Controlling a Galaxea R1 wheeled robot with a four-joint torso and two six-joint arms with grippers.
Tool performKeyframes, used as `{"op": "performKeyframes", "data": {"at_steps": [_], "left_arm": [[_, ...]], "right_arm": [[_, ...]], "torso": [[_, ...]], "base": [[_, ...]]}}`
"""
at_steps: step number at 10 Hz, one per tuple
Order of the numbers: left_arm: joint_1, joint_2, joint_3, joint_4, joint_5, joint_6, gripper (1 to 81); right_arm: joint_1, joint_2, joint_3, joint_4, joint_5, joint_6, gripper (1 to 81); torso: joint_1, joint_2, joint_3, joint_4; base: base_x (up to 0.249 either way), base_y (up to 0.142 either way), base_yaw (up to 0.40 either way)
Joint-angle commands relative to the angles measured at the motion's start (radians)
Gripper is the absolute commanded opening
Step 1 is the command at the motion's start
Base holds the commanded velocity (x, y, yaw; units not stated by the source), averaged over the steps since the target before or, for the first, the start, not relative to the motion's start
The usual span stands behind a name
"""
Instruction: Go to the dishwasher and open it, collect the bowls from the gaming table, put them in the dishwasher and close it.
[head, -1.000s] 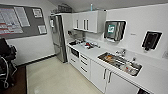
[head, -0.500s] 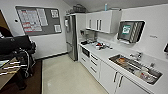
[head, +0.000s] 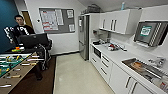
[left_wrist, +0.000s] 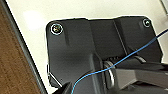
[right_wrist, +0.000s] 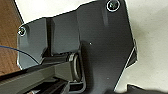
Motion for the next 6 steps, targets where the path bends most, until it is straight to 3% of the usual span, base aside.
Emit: {"op": "performKeyframes", "data": {"at_steps": [1,6], "left_arm": [[-0.034,-0.006,-0.002,0.012,0.049,0.005,81.1],[-0.034,-0.001,-0.002,0.014,0.048,0.005,81.1]], "right_arm": [[0.042,0.009,0.004,-0.031,-0.061,-0.005,81.1],[0.038,0.012,0.005,-0.031,-0.061,-0.003,81.1]], "torso": [[0.000,0.000,0.000,0.000],[0.000,0.000,0.000,0.000]], "base": [[0.000,0.000,0.355],[0.000,0.000,0.355]]}}
